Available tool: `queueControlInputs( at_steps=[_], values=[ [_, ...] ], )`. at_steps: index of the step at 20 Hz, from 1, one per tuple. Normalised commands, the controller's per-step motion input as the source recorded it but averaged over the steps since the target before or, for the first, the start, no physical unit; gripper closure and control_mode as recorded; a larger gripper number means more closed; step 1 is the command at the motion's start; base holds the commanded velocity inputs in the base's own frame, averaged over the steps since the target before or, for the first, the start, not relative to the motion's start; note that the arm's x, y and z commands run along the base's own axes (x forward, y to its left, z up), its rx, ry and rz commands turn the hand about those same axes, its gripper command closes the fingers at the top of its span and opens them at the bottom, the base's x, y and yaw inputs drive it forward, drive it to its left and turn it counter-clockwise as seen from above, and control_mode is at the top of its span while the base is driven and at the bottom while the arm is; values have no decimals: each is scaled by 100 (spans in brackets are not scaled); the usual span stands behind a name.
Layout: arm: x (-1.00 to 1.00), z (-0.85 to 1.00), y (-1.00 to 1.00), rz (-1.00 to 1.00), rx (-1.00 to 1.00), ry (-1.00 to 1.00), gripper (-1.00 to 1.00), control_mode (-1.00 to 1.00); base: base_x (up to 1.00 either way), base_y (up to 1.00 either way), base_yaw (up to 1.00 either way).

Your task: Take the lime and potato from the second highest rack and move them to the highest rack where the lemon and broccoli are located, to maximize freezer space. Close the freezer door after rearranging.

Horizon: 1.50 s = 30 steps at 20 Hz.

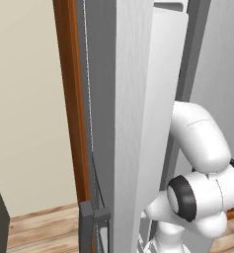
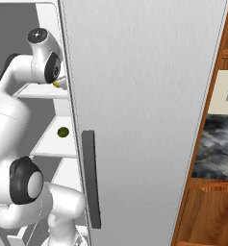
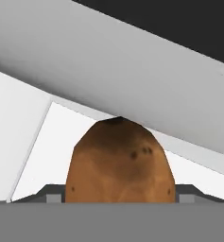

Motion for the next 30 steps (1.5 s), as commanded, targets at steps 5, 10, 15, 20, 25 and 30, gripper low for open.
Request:
queueControlInputs(
  at_steps=[5, 10, 15, 20, 25, 30],
  values=[
    [48, -26, 0, -3, 0, 9, 100, -100, 0, 0, 0],
    [31, -25, 1, -3, 0, 3, 100, -100, 0, 0, 0],
    [35, -21, 10, -4, -1, 0, 100, -100, 0, 0, 0],
    [41, -37, 24, -5, -3, 0, -100, -100, 0, 0, 0],
    [18, -11, 4, -2, 0, 0, -100, -100, 0, 0, 0],
    [-23, 8, 0, 0, 0, -11, -100, -100, 0, 0, 0]
  ],
)
